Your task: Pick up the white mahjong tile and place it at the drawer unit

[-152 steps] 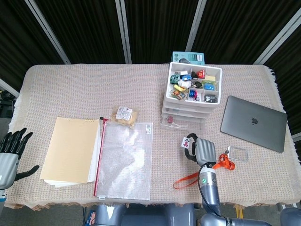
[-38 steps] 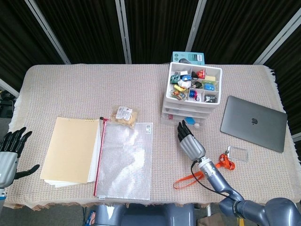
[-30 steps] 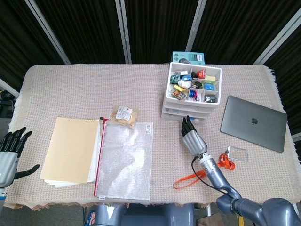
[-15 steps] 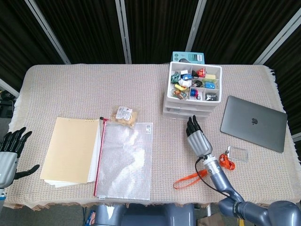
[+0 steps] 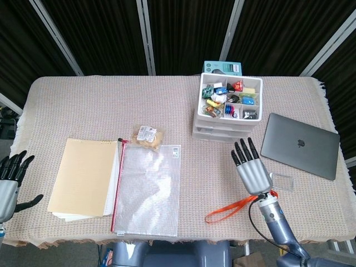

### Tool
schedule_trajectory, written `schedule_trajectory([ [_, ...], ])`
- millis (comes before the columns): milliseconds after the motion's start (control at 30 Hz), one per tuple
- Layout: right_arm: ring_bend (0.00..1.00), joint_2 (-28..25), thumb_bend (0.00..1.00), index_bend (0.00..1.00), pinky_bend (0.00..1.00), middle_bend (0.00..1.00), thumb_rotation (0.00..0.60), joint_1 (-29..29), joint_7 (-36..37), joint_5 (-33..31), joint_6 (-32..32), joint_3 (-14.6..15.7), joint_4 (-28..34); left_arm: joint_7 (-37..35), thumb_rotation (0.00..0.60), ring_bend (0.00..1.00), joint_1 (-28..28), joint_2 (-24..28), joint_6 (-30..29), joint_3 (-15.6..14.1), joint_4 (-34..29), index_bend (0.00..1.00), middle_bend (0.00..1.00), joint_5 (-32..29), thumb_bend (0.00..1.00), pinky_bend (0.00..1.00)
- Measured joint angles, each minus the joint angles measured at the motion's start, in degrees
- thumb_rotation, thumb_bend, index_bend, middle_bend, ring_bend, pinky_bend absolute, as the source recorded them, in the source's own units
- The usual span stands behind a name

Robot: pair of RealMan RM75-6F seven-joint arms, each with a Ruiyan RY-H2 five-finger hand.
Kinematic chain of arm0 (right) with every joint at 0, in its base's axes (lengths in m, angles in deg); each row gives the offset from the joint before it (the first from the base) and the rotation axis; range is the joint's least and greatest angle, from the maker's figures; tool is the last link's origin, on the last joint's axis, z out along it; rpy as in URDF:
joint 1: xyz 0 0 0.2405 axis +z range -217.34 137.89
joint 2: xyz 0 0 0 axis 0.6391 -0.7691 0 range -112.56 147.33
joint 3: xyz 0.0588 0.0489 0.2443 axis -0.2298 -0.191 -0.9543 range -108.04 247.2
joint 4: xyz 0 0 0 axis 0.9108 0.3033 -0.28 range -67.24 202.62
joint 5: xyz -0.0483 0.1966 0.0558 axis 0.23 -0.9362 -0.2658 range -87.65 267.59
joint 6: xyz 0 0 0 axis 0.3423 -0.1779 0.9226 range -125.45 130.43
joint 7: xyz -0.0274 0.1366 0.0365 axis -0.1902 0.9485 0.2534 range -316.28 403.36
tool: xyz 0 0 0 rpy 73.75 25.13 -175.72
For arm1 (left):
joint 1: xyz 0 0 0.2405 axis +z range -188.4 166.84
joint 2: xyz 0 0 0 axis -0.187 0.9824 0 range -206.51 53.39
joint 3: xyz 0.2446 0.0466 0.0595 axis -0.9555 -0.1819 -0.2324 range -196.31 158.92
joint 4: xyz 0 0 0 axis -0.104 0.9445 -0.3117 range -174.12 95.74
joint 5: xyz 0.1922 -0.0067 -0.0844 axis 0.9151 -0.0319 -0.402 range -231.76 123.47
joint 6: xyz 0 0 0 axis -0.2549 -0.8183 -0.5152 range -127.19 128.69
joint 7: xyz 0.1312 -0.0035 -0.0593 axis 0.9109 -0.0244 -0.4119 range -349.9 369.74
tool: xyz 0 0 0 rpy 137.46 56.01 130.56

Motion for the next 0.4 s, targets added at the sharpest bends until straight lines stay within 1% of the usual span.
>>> schedule_trajectory([
  [67, 0.00, -3.1, 0.12, 0.16, 0.00, 0.04, 0.600, -1.6, 5.2, -0.4, 1.1, 0.1, 3.3, 0.6, 0.600, 0.00, 0.0, -0.1, 0.0, 0.0, -0.1, 0.08, 0.00, -0.1, 0.16, 0.00],
  [200, 0.00, -10.4, 0.09, 0.12, 0.00, 0.00, 0.600, -5.6, 18.3, -0.9, 3.4, 1.1, 9.7, 1.4, 0.600, 0.00, 0.1, -0.2, 0.0, 0.1, -0.1, 0.08, 0.00, -0.1, 0.15, 0.00],
  [300, 0.00, -14.7, 0.09, 0.11, 0.00, 0.00, 0.600, -8.3, 26.1, -0.9, 4.4, 2.3, 11.9, 2.2, 0.600, 0.00, 0.2, -0.5, -0.4, 0.2, 0.1, 0.08, 0.00, -0.1, 0.15, 0.00],
  [400, 0.00, -18.3, 0.09, 0.11, 0.00, 0.00, 0.600, -11.4, 33.6, -0.6, 5.3, 4.0, 12.4, 2.7, 0.600, 0.00, 0.3, -0.7, -0.6, 0.3, 0.4, 0.08, 0.00, -0.2, 0.15, 0.00],
])
